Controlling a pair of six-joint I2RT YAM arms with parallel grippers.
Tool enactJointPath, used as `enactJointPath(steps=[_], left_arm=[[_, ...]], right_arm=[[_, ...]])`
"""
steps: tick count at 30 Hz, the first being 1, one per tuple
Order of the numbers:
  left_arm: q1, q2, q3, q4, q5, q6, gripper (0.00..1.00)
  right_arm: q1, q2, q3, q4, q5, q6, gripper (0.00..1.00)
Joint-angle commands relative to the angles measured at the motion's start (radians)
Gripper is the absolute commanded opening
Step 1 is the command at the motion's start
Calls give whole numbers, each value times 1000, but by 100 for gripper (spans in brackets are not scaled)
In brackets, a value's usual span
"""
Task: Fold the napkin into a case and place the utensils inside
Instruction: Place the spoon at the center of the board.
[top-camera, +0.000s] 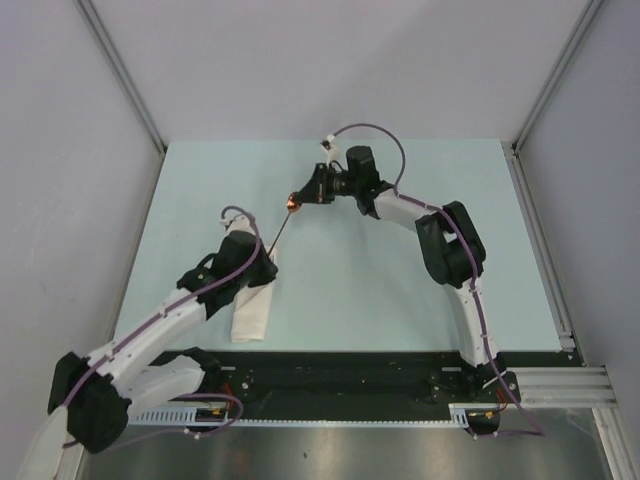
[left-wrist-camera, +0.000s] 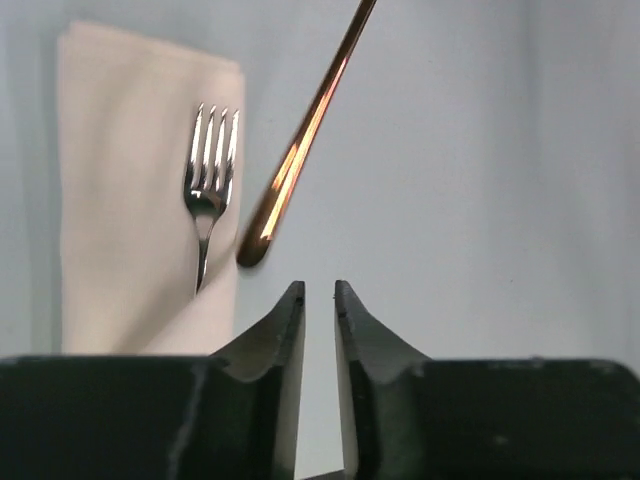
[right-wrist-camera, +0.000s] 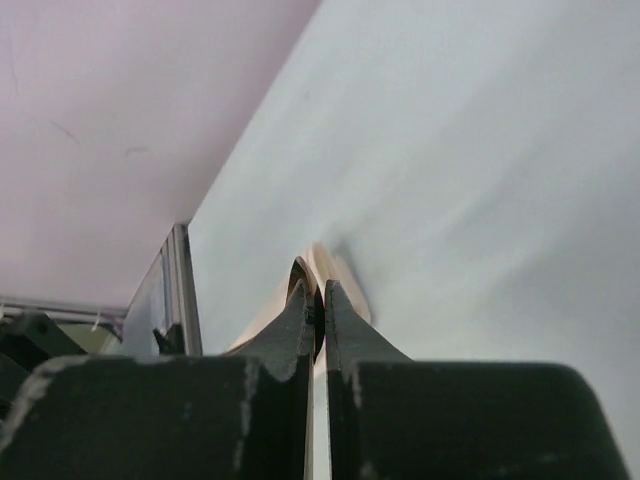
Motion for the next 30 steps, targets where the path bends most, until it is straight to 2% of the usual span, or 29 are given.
enactJointPath(steps=[1,3,9,14,18,21,30], left_arm=[[23,-145,-121,-87,-32,-192,17],[24,-181,-161,-123,-39,-231,10],[23,-225,-191,-220,-90,-310,0],[23,-241,-181,-268,-139,-301,0],[23,-213,-131,-373,-233,-329,1],[23,-181,-120,-413,-277,-362,2],[23,-121,-138,-420,-265,-415,1]], right_arm=[[47,84,242,-28,19,-129,0],[62,118,326,-93,31,-195,0],[114,207,431,-137,57,-271,0],[126,269,518,-180,50,-284,0],[126,301,561,-222,28,-303,0],[130,307,554,-213,-1,-300,0],[146,270,478,-160,-33,-281,0]])
